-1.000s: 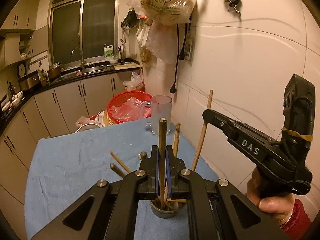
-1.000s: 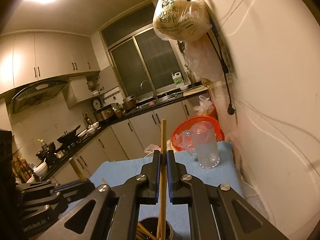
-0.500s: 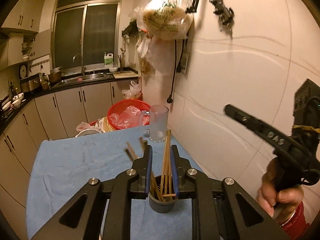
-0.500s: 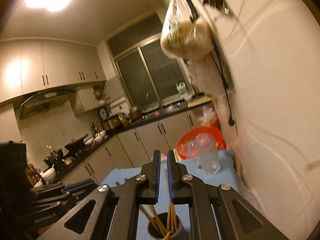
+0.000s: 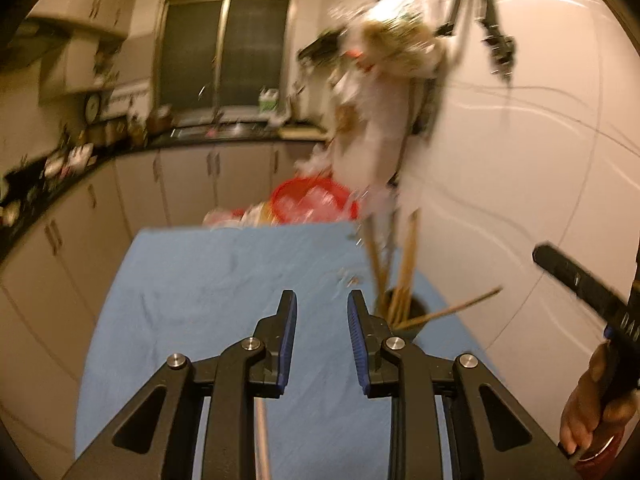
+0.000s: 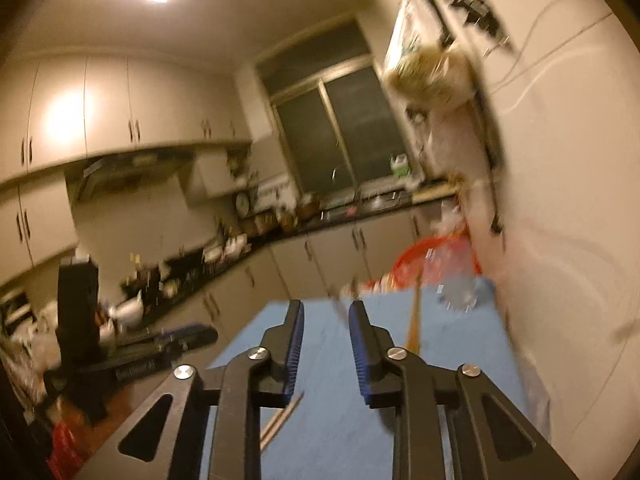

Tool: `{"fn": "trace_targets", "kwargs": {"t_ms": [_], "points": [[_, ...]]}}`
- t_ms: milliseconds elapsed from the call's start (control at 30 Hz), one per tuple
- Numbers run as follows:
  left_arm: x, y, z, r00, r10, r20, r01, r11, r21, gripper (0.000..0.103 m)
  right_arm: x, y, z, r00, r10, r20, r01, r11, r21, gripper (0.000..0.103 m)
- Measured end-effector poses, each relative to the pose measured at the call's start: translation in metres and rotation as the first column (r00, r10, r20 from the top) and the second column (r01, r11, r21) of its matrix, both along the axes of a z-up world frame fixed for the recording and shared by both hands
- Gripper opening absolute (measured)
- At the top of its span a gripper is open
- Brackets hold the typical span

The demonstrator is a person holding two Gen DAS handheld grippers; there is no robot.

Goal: Organize utensils
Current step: 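Move both open grippers back over the chopstick pile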

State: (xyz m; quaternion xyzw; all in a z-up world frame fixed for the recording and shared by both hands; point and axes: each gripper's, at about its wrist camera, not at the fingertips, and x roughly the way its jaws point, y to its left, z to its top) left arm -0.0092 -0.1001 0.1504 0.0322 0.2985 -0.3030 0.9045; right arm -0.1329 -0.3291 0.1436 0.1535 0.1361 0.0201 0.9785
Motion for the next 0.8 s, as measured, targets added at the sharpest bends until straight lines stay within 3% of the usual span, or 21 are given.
{"fn": "trace_targets", "kwargs": {"t_ms": [167, 267, 433, 633, 800], "points": [[0.024, 0.037, -0.049, 0.984, 0.038, -0.173, -0.034, 0.999, 0.022, 0.026, 0.038, 0.035, -0.056, 0.975, 0.068, -0.212, -0.061, 0.997, 0.038, 0.026], [0.043, 0.044, -0.085, 0.958, 0.062, -0.281, -0.042, 0.996, 0.074, 0.026, 0.066, 0.044, -0.093, 0.934, 0.096, -0.344, -0.069, 0.994, 0.089, 0.026], [0.069, 0.036, -0.129, 0.921, 0.112, -0.374, -0.056, 0.986, 0.157, 0.026, 0.094, 0.051, -0.135, 0.867, 0.111, -0.486, -0.046, 0.989, 0.143, 0.026], [0.092, 0.018, -0.16, 0.889, 0.13, -0.439, -0.048, 0.98, 0.192, 0.026, 0.106, 0.051, -0.164, 0.809, 0.081, -0.582, -0.008, 0.992, 0.126, 0.026], [0.107, 0.003, -0.177, 0.882, 0.136, -0.452, -0.03, 0.972, 0.235, 0.026, 0.109, 0.047, -0.178, 0.791, 0.08, -0.606, 0.009, 0.99, 0.143, 0.026]]}}
